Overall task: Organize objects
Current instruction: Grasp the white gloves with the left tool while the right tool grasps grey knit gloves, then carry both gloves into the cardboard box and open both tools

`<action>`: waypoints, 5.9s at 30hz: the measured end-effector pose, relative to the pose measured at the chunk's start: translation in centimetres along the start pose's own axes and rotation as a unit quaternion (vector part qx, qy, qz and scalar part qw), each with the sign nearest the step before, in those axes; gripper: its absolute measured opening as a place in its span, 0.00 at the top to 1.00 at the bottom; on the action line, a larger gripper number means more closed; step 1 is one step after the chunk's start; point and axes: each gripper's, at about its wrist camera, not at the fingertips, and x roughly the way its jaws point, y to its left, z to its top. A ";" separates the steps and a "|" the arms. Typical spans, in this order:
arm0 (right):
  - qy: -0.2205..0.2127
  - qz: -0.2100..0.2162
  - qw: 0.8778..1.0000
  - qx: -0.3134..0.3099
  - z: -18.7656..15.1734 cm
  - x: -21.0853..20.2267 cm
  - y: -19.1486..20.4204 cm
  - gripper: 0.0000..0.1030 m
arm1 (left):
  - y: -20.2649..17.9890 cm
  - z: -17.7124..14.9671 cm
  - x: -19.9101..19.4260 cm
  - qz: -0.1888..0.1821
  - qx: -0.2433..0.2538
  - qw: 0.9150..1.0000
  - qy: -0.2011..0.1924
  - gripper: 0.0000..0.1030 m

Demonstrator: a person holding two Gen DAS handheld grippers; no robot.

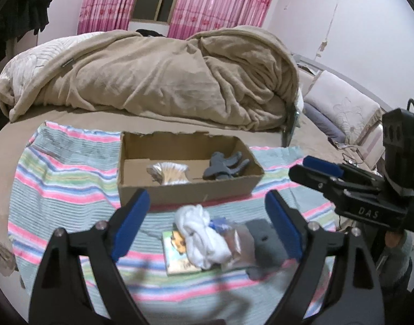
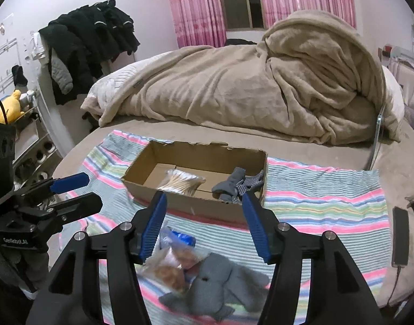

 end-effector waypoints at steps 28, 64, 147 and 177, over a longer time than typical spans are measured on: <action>0.059 -0.013 0.998 0.002 -6.0 1.2 0.4 0.40 | 1.1 -5.8 4.7 0.046 -0.008 0.996 0.069 0.14; 0.135 0.012 0.991 0.013 -10.0 7.0 -1.8 0.51 | 1.5 -6.2 9.7 0.022 -0.009 0.995 0.097 0.59; 0.039 0.009 0.999 0.000 3.6 14.0 -1.9 0.57 | 7.7 2.5 11.2 0.042 0.023 0.998 0.028 0.64; 0.068 0.018 0.997 0.022 0.0 16.3 -2.1 0.40 | 7.2 0.7 11.7 0.066 0.004 0.997 0.039 0.36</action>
